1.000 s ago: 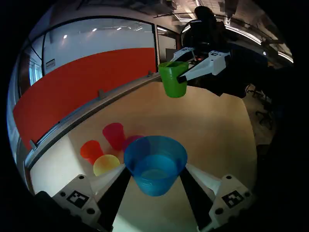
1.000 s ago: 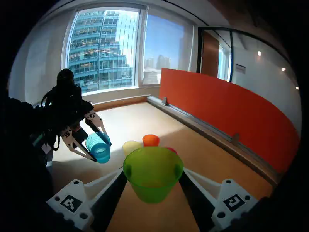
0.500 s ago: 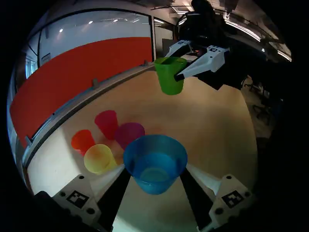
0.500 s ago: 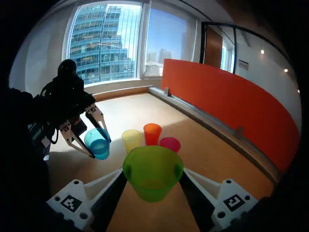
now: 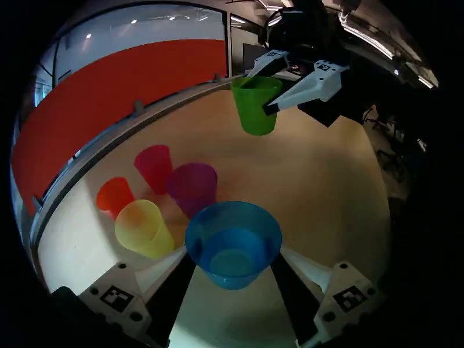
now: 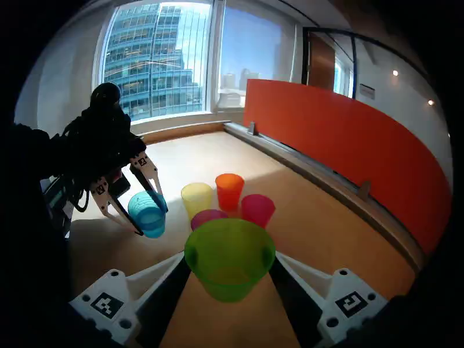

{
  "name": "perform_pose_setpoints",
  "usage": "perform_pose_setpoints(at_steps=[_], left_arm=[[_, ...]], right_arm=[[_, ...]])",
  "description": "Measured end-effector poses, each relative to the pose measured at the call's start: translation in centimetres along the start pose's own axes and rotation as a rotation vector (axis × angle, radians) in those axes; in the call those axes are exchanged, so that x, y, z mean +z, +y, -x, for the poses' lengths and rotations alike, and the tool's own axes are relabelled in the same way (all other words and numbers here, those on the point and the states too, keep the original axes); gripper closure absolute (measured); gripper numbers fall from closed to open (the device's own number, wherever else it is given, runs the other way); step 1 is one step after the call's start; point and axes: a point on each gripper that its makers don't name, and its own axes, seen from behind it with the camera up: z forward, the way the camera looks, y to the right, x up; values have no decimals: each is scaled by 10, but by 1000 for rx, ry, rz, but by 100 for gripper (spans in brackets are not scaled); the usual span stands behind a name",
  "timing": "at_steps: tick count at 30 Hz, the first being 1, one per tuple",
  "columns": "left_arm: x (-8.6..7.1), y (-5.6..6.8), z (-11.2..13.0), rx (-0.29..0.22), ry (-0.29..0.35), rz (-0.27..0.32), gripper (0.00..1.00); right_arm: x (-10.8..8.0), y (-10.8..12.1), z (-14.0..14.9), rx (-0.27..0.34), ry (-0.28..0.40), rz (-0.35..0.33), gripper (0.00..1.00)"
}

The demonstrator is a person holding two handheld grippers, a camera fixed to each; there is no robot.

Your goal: Pour water

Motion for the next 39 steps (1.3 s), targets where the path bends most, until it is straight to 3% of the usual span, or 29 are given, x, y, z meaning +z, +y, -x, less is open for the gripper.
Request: perform_pose_setpoints(at_steps=[20, 39], left_arm=[[21, -3, 16, -41, -17, 29, 18], [26, -1, 31, -73, -17, 42, 17]], right_arm=[[27, -4, 34, 18, -42, -21, 9], [34, -6, 49, 27, -63, -21, 9]])
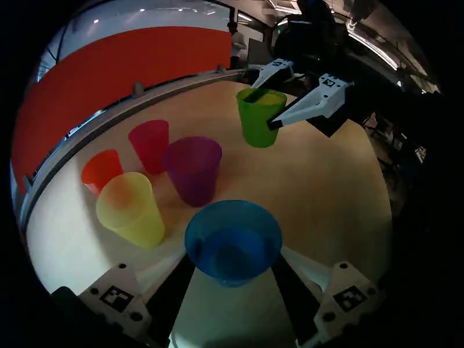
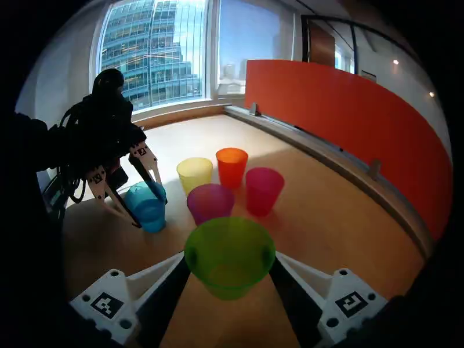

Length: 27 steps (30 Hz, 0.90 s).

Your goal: Pour water

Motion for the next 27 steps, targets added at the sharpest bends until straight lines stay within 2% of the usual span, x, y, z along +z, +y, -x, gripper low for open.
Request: perform_pose_setpoints(at_steps=[11, 27], left_arm=[[-4, 0, 7, -16, 13, -3, 18], [-4, 1, 9, 29, 13, -20, 17]], right_arm=[[3, -2, 4, -1, -9, 2, 9], [4, -4, 6, -8, -18, 7, 9]])
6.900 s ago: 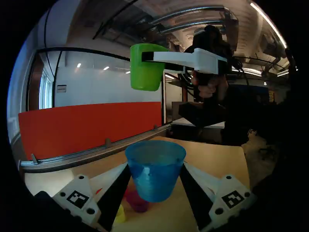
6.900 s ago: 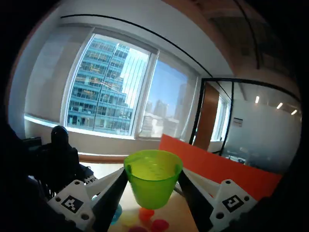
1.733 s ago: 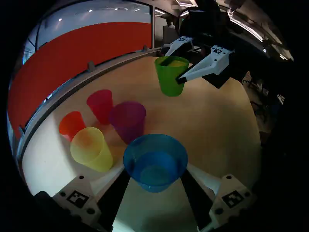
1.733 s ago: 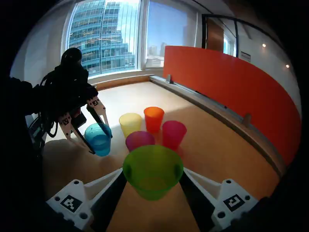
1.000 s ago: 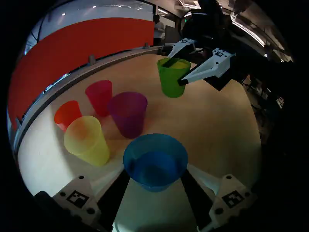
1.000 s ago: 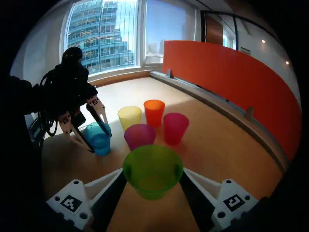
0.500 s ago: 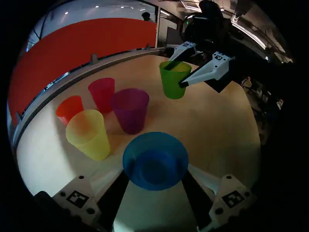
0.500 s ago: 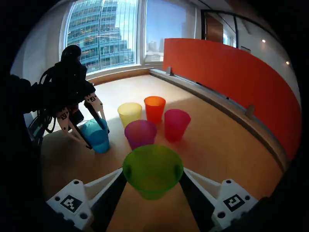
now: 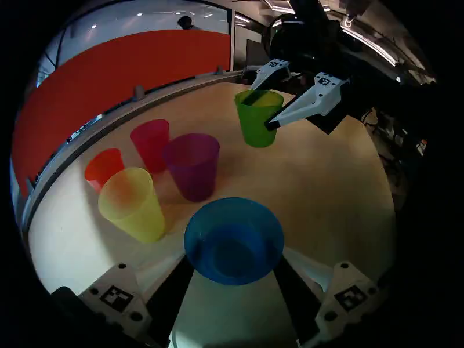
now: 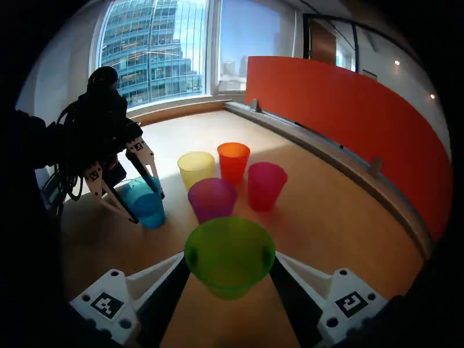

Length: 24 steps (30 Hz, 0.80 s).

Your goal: Pour water

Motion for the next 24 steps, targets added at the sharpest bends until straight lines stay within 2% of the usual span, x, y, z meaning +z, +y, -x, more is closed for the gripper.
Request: perform_pose_setpoints(at_steps=[7, 24], left_arm=[[1, -3, 1, 6, -8, -15, 9], [-6, -6, 10, 13, -37, -31, 9]], right_arm=[[-1, -2, 0, 2, 1, -1, 9], [7, -6, 13, 22, 0, -1, 9]])
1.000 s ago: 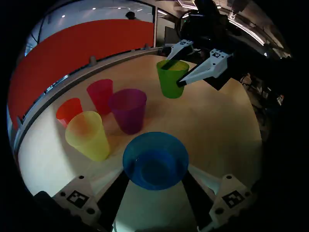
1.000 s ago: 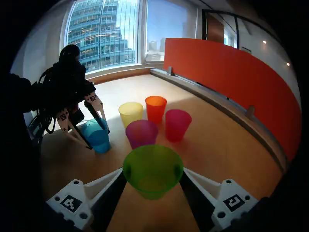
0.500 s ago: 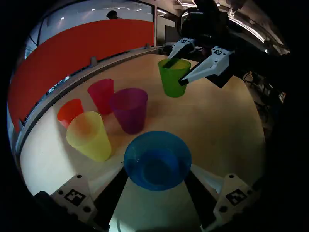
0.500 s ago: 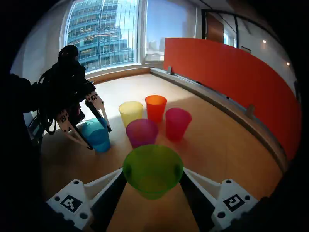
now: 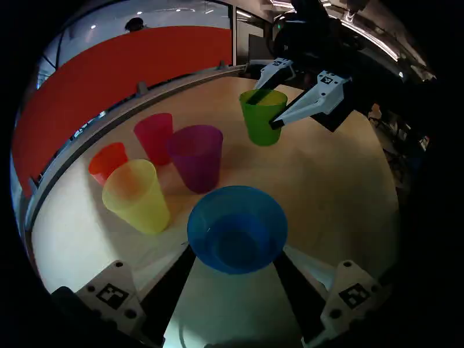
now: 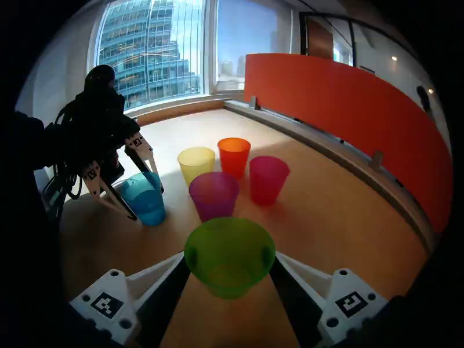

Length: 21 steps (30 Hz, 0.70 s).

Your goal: Pour water

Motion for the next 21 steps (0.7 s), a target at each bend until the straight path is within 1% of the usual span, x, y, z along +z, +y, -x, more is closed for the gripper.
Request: perform_pose_setpoints(at_steps=[6, 14, 21], left_arm=[[-5, 0, 5, 1, -7, -6, 9], [-13, 1, 15, -1, -16, -17, 9], [-21, 2, 21, -12, -13, -23, 9]], right_arm=[[6, -2, 6, -3, -2, 3, 9], [16, -5, 13, 9, -3, 2, 9], [23, -7, 19, 10, -8, 2, 9]])
